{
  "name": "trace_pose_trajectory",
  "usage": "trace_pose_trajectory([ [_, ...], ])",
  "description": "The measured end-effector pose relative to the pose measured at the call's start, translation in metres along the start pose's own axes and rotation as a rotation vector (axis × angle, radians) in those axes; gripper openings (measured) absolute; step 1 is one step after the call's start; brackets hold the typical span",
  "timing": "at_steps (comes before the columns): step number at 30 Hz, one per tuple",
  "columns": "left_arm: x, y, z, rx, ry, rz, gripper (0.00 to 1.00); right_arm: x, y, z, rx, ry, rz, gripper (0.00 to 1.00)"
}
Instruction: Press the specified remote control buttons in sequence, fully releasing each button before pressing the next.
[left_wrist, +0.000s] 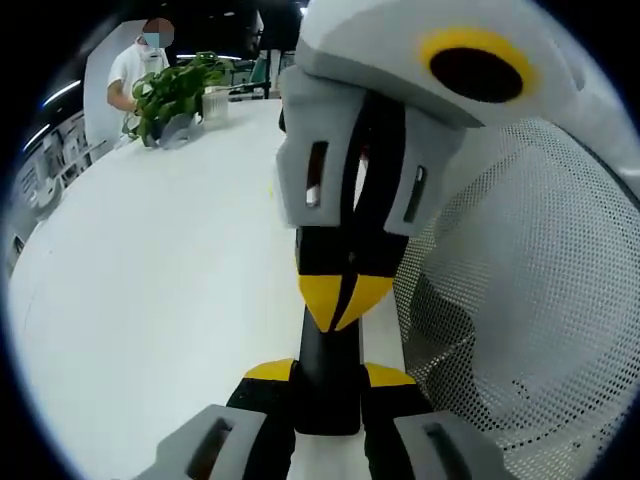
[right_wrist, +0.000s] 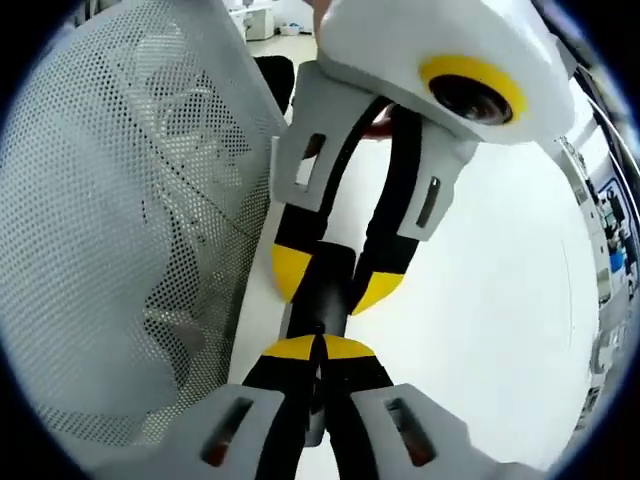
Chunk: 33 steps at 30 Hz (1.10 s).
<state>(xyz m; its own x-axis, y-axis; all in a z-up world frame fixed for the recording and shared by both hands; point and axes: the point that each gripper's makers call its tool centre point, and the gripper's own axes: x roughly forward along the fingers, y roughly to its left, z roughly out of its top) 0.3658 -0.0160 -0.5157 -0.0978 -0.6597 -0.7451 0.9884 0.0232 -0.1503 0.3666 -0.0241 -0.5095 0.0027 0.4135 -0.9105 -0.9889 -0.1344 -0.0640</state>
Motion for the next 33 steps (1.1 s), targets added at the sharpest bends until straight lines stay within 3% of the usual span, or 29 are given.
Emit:
trace_pose_trajectory([
  [4, 0.0, -0.0002, 0.0001, 0.001, 0.001, 0.0, 0.24, 0.0002, -0.0006, 0.001, 0.026, -0.015, 0.007, 0.0],
  [12, -0.0003, -0.0004, 0.0001, 0.0, 0.0, 0.0, 0.24, 0.003, -0.0007, 0.0059, -0.014, 0.0, 0.016, 0.0],
  [22, -0.0004, -0.0002, -0.0002, -0.001, -0.001, -0.001, 0.24, 0.0046, 0.0013, 0.0066, -0.158, 0.055, 0.001, 0.0],
  [24, -0.0004, -0.0001, -0.0002, -0.003, -0.001, -0.001, 0.24, 0.0047, 0.001, 0.0067, -0.271, 0.094, -0.004, 0.0],
  [28, -0.0006, 0.0, 0.0, -0.007, -0.004, -0.001, 0.24, 0.006, 0.0027, 0.0067, -0.346, 0.122, -0.007, 0.0],
  [31, -0.0006, -0.0001, 0.0, -0.006, -0.004, 0.0, 0.24, 0.0054, 0.0011, 0.0063, -0.327, 0.107, 0.006, 0.0],
  [33, -0.0006, 0.0, 0.0, -0.006, -0.005, 0.0, 0.24, 0.0045, 0.0006, 0.0067, -0.189, 0.046, 0.033, 0.0],
])
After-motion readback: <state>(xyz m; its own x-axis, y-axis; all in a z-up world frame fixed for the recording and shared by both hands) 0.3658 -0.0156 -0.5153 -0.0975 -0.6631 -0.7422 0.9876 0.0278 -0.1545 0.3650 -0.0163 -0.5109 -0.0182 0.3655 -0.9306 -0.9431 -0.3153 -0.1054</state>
